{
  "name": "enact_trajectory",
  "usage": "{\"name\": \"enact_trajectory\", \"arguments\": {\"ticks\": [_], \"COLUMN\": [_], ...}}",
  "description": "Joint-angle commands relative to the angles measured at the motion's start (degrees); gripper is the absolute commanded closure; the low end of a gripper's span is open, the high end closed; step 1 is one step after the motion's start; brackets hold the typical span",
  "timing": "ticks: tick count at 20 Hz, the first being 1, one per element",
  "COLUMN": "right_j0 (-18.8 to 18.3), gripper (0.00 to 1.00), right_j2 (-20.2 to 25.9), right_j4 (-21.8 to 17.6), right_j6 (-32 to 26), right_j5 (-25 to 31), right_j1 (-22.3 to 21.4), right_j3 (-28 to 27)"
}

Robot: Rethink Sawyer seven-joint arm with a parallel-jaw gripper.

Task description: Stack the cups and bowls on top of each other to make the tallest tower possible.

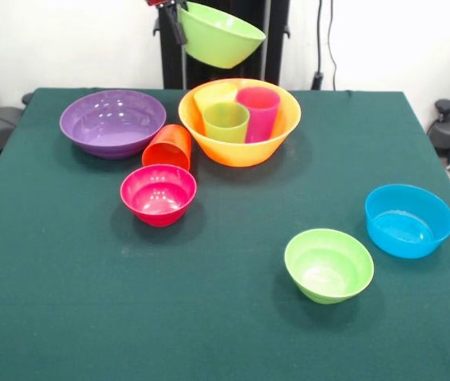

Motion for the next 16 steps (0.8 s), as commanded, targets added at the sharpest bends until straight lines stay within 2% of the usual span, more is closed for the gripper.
{"name": "enact_trajectory", "arguments": {"ticks": [1,8,14,16], "right_j0": [2.49,2.46,-0.08,-0.27], "gripper": [1.00,1.00,1.00,1.00], "right_j2": [-1.66,-0.59,2.46,3.33], "right_j4": [-2.43,-1.91,-1.51,-1.90], "right_j6": [1.96,1.58,-0.54,-1.13], "right_j5": [0.81,-0.29,1.14,1.03], "right_j1": [7.69,7.63,9.48,8.72], "right_j3": [-0.97,-1.95,-3.40,-3.48]}}
